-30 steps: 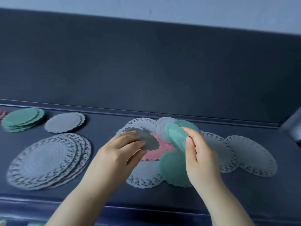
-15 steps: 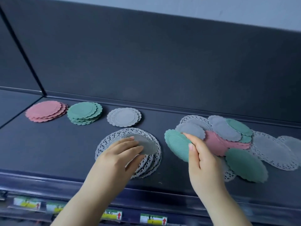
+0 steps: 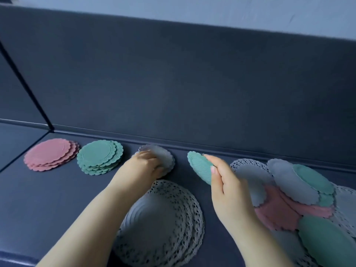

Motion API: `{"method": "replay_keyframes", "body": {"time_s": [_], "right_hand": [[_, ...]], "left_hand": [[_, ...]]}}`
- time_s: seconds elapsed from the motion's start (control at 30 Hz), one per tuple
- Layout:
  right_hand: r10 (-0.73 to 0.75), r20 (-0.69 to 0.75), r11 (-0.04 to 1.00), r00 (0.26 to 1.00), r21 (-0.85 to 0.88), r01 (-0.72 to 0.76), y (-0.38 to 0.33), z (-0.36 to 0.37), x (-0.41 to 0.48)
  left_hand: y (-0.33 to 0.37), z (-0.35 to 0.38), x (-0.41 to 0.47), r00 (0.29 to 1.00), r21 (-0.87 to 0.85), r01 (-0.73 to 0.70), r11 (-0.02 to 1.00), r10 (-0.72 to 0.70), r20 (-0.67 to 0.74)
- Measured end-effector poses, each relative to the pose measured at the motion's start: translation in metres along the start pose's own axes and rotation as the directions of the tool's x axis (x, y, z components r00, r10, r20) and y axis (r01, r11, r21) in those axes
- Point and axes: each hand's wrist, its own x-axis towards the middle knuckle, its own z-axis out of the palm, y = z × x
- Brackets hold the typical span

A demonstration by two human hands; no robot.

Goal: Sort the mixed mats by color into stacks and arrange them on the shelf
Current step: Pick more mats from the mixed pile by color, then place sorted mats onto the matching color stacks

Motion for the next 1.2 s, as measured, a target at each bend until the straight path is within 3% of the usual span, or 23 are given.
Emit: {"method": "replay_keyframes", "body": {"time_s": [0.17, 0.37, 0.5, 0.83, 1.0, 1.2], "right_hand": [[-0.006, 0.072, 1.000, 0.997, -0.028, 0.008, -0.015, 0.020, 0.017], [0.052, 0.067, 0.997, 0.996, -0.063, -0.048, -0.060, 0.065, 0.036], [0.095, 0.092, 0.991, 0.991, -0.103, -0.085, -0.103, 0.116, 0.042], [0.003, 0.268, 0.942, 0.964, -0.325, 0.088, -0.158, 0.238, 0.048], [0.112, 0.405, 0.888, 0.908, -0.450, 0.092, -0.161, 0.261, 0.034], [0.089, 0.431, 0.931, 0.898, -0.358, 0.079, -0.158, 0.270, 0.020]], "left_hand": [[-0.022, -0.005, -0.010, 0.995, 0.101, -0.052, 0.994, 0.043, 0.085], [-0.079, -0.042, -0.024, 0.990, 0.118, -0.129, 0.985, 0.134, -0.037], [-0.137, -0.070, -0.043, 0.990, 0.138, -0.134, 0.981, 0.140, -0.036], [-0.238, -0.106, -0.078, 0.989, 0.104, -0.136, 0.985, 0.142, -0.051], [-0.262, -0.107, -0.090, 0.989, 0.055, -0.145, 0.988, 0.146, -0.023], [-0.269, -0.106, -0.099, 0.988, 0.044, -0.151, 0.987, 0.152, -0.015]]}}
